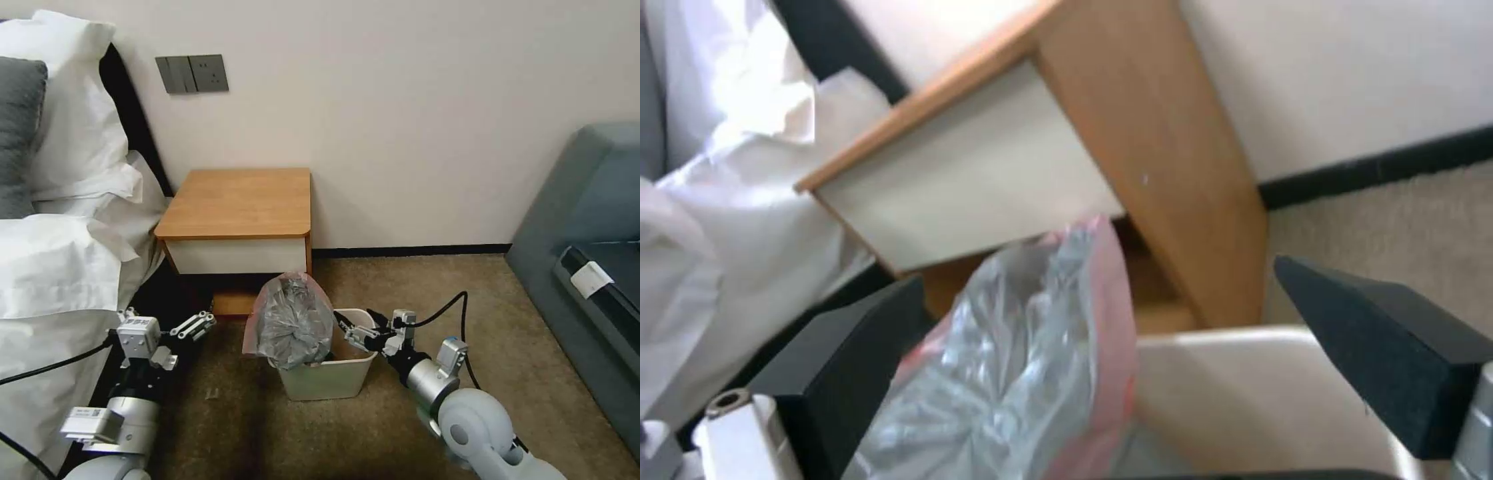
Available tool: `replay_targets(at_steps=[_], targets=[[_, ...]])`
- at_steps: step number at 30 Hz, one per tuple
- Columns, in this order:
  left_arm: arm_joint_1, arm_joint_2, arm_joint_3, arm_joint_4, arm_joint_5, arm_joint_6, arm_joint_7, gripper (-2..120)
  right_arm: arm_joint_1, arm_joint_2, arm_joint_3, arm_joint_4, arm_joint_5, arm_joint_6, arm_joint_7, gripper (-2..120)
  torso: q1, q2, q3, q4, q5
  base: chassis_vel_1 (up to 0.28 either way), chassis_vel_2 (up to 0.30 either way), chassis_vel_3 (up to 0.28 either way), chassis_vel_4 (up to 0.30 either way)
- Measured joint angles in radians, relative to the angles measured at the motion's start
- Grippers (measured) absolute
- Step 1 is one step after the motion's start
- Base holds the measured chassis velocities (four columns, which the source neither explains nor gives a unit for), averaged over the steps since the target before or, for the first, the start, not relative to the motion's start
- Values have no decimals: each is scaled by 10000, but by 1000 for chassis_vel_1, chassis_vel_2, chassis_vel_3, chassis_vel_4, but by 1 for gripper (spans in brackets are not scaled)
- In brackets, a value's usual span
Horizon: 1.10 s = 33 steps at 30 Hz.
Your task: Pick up the garbage bag from the table and place it over the trash can.
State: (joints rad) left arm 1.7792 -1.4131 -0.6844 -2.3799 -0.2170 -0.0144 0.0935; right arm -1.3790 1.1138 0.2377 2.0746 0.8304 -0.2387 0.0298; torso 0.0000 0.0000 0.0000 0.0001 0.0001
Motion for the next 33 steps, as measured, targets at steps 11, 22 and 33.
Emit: replay_targets(at_steps=[11, 22, 33], targets=[[-1769, 869, 3165, 1361, -164, 1293, -1593, 100, -677, 69, 658, 588, -563, 306, 385, 100, 0, 0, 0, -2, -3, 0, 0, 0, 0], [-3754, 958, 5194, 2530, -868, 4217, -4757, 100, -1112, 777, 710, 621, -1344, 623, 586, 100, 0, -1, 1, -2, 0, 0, 0, 0, 0], [-4408, 1071, 5439, 2628, -2395, 6292, -6404, 100, -940, 1058, 607, 535, -1412, 624, 734, 100, 0, -1, 1, 0, -2, 0, 0, 0, 0]])
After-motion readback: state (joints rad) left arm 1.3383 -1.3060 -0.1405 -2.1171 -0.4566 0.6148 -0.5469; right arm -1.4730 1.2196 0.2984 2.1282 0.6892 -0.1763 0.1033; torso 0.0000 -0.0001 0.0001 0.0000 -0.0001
